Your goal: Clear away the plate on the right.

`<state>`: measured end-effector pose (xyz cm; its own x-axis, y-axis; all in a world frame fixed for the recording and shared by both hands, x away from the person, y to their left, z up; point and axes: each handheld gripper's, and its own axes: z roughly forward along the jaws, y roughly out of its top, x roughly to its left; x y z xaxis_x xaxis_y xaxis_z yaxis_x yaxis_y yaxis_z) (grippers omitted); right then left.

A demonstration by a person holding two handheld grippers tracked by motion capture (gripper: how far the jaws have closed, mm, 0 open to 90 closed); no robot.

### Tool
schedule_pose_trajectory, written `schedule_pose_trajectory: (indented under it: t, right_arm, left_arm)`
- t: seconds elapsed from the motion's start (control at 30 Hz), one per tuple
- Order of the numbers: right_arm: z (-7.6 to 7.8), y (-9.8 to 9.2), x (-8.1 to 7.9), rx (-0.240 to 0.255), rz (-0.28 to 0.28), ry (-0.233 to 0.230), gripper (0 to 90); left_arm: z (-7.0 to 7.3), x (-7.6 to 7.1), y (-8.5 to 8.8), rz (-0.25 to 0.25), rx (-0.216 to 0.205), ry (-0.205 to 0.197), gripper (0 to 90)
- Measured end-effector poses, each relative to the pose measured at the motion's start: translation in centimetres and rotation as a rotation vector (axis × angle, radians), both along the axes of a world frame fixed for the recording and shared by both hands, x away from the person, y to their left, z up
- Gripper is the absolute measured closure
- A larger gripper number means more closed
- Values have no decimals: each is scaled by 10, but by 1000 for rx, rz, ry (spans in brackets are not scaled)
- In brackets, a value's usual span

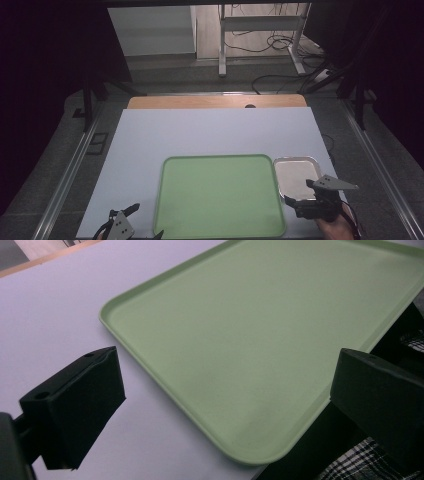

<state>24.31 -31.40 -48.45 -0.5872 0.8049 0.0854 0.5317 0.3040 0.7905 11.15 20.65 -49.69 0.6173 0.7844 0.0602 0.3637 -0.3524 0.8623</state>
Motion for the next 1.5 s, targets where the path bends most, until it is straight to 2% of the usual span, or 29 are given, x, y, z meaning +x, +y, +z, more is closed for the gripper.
schedule_pose_trajectory:
  t: [0.33, 0.53, 0.63, 0.77, 0.93, 1.07, 1.17, 1.37, 1.5]
  right_arm:
    - [-2, 1, 11, -30, -43, -1, 1]
    - [0, -2, 15, -6, -67, 4, 0]
    - [1, -4, 18, -15, -91, 4, 0]
    - [2, -7, 23, 4, -123, 43, 7]
    - [4, -13, 29, 1, -146, 61, 108]
    - [4, -19, 34, -33, -172, 50, 206]
    - [5, -24, 38, -51, -193, 59, 276]
    - [5, -35, 46, -57, -230, 91, 314]
    - [5, -43, 50, -65, -259, 105, 376]
  left_arm:
    - [0, 0, 0, 2, 1, -1, 7]
    - [0, -1, 0, -1, 6, -4, 8]
    - [0, -1, 0, 0, 5, -4, 7]
    - [0, -1, 0, -1, 5, -4, 7]
    - [0, -1, 0, -2, 7, -5, 7]
    - [0, -1, 0, -1, 6, -5, 7]
    - [0, -1, 0, -2, 8, -4, 8]
    - [0, -1, 0, -3, 9, -6, 7]
    - [0, -1, -1, -3, 10, -5, 8]
